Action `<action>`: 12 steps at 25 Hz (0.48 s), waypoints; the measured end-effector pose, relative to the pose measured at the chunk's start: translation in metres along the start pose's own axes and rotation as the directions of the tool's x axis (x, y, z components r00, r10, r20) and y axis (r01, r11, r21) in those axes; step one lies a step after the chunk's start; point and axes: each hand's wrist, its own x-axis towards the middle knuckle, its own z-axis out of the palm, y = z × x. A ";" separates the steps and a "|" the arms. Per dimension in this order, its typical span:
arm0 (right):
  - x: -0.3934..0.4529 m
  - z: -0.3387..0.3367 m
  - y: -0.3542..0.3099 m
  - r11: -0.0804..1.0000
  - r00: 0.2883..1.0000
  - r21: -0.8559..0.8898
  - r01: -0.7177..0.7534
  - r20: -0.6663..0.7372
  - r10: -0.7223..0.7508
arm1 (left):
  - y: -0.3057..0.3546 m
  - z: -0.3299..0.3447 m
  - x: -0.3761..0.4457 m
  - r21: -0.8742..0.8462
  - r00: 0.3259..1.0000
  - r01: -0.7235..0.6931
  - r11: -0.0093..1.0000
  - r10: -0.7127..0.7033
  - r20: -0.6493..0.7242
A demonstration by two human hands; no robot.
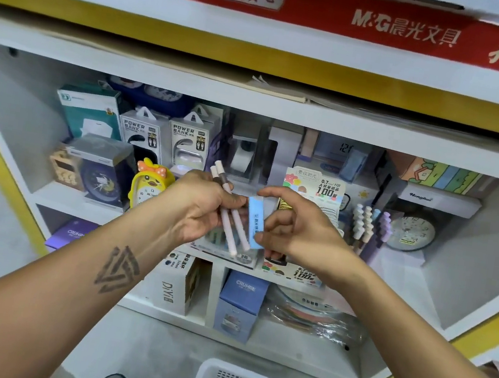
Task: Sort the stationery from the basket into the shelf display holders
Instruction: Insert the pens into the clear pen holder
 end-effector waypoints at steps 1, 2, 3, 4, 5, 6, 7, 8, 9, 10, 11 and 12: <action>0.003 0.003 0.000 1.000 1.000 0.015 0.000 0.013 0.000 | 0.002 -0.007 0.000 -0.003 1.000 -0.001 1.000 0.001 -0.010; 0.006 0.006 0.001 1.000 1.000 0.030 0.000 0.010 -0.001 | 0.004 -0.013 -0.001 0.000 1.000 -0.003 1.000 0.003 -0.021; 0.008 0.008 0.001 0.999 1.000 0.038 0.002 -0.006 -0.002 | 0.006 -0.019 -0.001 0.003 0.999 -0.007 1.000 0.007 -0.032; 0.011 0.011 0.000 0.999 0.999 0.035 0.008 -0.033 -0.007 | 0.007 -0.025 -0.002 0.002 0.999 -0.009 1.000 0.009 -0.043; 0.014 0.014 -0.001 0.999 0.997 0.024 0.022 -0.071 -0.020 | 0.008 -0.031 -0.002 0.000 0.999 -0.007 1.000 0.007 -0.052; 0.016 0.015 -0.003 0.999 0.992 0.009 0.041 -0.116 -0.040 | 0.009 -0.037 -0.002 0.004 0.998 0.003 1.000 -0.003 -0.062; 0.018 0.016 -0.004 0.998 0.984 -0.006 0.060 -0.165 -0.060 | 0.010 -0.042 -0.001 0.012 0.997 0.019 1.000 -0.018 -0.070; 0.020 0.015 -0.006 0.997 0.975 -0.026 0.071 -0.210 -0.074 | 0.010 -0.045 -0.002 0.024 0.996 0.034 0.999 -0.032 -0.079; 0.022 0.014 -0.008 0.996 0.966 -0.052 0.076 -0.245 -0.086 | 0.011 -0.048 -0.003 0.038 0.995 0.045 0.998 -0.042 -0.089; 0.024 0.012 -0.009 0.993 0.959 -0.086 0.075 -0.267 -0.095 | 0.011 -0.049 -0.004 0.050 0.994 0.055 0.997 -0.050 -0.092; 0.026 0.011 -0.010 0.990 0.954 -0.125 0.069 -0.282 -0.102 | 0.012 -0.050 -0.004 0.059 0.994 0.058 0.997 -0.053 -0.092; 0.029 0.010 -0.012 0.985 0.951 -0.160 0.062 -0.291 -0.108 | 0.012 -0.052 -0.004 0.065 0.995 0.056 0.996 -0.050 -0.092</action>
